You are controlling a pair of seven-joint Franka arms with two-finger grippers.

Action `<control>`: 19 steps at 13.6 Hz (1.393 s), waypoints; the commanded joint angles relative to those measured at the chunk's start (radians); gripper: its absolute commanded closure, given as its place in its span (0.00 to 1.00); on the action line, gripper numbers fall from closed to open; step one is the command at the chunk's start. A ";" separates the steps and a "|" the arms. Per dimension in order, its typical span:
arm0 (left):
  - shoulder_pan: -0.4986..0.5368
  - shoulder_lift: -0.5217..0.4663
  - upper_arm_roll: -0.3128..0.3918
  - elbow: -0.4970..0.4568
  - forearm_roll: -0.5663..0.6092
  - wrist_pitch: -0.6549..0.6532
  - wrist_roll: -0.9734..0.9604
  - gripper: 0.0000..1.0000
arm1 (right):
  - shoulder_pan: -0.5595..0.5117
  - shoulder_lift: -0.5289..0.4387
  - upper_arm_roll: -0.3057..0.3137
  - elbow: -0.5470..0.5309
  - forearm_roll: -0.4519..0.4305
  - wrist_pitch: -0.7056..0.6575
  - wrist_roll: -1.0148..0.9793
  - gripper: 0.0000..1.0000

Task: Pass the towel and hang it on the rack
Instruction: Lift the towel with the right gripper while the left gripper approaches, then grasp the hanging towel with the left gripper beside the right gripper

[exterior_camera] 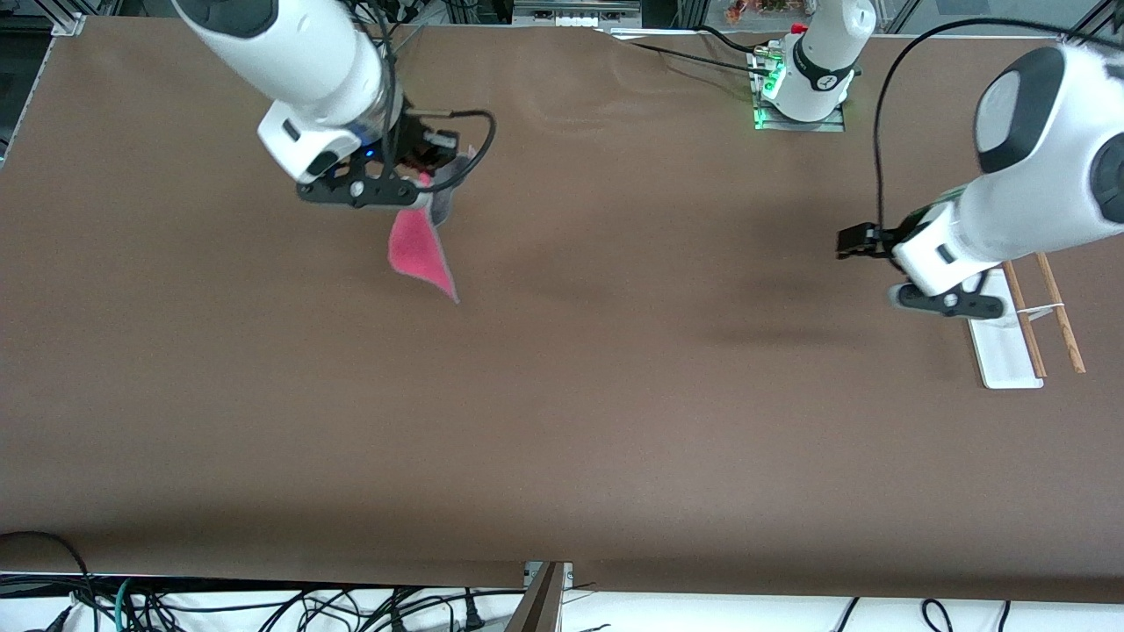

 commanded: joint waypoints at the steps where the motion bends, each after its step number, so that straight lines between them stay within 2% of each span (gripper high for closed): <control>1: -0.075 0.063 0.006 0.026 -0.121 0.013 0.078 0.00 | 0.029 0.060 -0.005 0.105 0.076 0.017 0.109 1.00; 4: -0.112 0.117 0.006 0.026 -0.274 0.092 0.249 0.00 | 0.048 0.081 -0.005 0.105 0.223 0.149 0.261 1.00; 5: -0.122 0.129 0.006 0.026 -0.348 0.110 0.317 0.00 | 0.058 0.088 -0.003 0.105 0.246 0.202 0.303 1.00; 7: -0.145 0.140 0.006 0.026 -0.404 0.133 0.493 0.00 | 0.078 0.104 0.003 0.105 0.266 0.288 0.375 1.00; 10: -0.174 0.154 0.000 0.017 -0.542 0.163 0.700 0.00 | 0.088 0.129 0.046 0.105 0.267 0.400 0.497 1.00; 13: -0.228 0.154 -0.003 0.006 -0.547 0.186 0.870 0.00 | 0.104 0.150 0.060 0.105 0.267 0.471 0.564 1.00; 17: -0.234 0.156 -0.003 -0.020 -0.548 0.184 1.125 0.00 | 0.105 0.151 0.058 0.105 0.267 0.476 0.570 1.00; 19: -0.231 0.154 -0.021 -0.030 -0.550 0.184 1.184 0.00 | 0.105 0.151 0.058 0.105 0.267 0.476 0.571 1.00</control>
